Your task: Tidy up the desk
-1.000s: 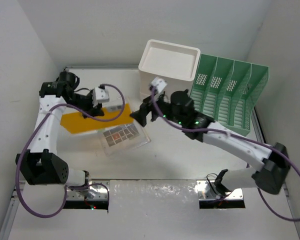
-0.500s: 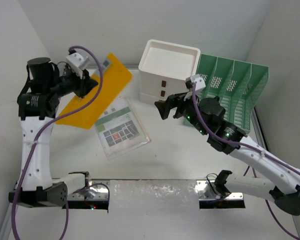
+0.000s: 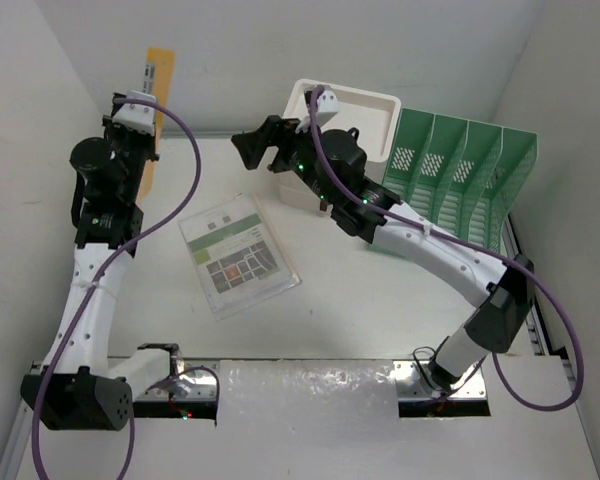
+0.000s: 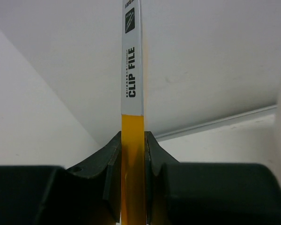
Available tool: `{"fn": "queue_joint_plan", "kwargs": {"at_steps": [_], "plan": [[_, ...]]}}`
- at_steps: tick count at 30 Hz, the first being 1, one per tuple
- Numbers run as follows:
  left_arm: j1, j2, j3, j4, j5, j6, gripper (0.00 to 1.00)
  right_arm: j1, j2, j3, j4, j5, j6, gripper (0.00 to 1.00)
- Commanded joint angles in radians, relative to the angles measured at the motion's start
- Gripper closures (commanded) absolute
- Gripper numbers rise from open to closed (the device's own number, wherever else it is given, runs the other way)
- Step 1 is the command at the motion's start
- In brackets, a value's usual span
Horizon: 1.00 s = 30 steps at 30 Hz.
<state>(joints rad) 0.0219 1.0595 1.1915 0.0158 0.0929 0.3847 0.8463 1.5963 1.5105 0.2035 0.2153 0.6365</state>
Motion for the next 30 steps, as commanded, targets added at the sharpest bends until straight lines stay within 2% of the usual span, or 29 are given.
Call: {"fn": "queue_joint_plan", "kwargs": {"at_steps": [1,3,4,5,6,7,10,11,16,20,24,26,30], "plan": [[-0.04,0.022,-0.001,0.364,-0.229,0.186,1.0,-0.012,-0.031,0.047,0.039,0.035,-0.026,0.13],[-0.039,0.06,0.116,0.311,-0.356,0.138,1.0,-0.006,-0.044,-0.007,0.103,0.042,-0.095,0.14],[-0.039,0.098,0.173,0.195,-0.381,0.037,1.0,-0.001,-0.045,-0.045,0.152,0.024,-0.119,0.16],[-0.039,0.111,0.219,0.132,-0.412,-0.033,1.0,0.008,-0.042,-0.135,0.284,0.003,-0.151,0.17],[-0.039,0.117,0.285,0.084,-0.413,-0.158,1.0,0.037,-0.033,-0.175,0.345,-0.019,-0.222,0.17],[-0.039,0.112,0.296,0.022,-0.413,-0.215,1.0,0.059,-0.026,-0.229,0.396,-0.011,-0.265,0.17],[-0.04,0.088,0.272,-0.014,-0.401,-0.416,1.0,0.134,0.019,-0.231,0.476,0.021,-0.461,0.15],[-0.04,0.086,0.258,-0.026,-0.412,-0.494,1.0,0.22,0.036,-0.224,0.493,0.042,-0.541,0.14],[-0.043,0.092,0.258,-0.183,-0.45,-0.644,1.0,0.292,0.1,-0.204,0.617,0.047,-0.595,0.13],[-0.05,0.088,0.238,-0.235,-0.473,-0.705,1.0,0.303,0.201,-0.106,0.593,0.013,-0.629,0.13],[-0.053,0.048,0.166,-0.18,-0.484,-0.698,1.0,0.307,0.287,-0.015,0.556,0.053,-0.681,0.13],[-0.053,0.04,0.14,-0.178,-0.478,-0.705,1.0,0.307,0.367,0.098,0.481,0.137,-0.716,0.13],[-0.054,0.036,0.12,-0.204,-0.443,-0.727,1.0,0.307,0.534,0.381,0.346,0.167,-0.796,0.15]]}}
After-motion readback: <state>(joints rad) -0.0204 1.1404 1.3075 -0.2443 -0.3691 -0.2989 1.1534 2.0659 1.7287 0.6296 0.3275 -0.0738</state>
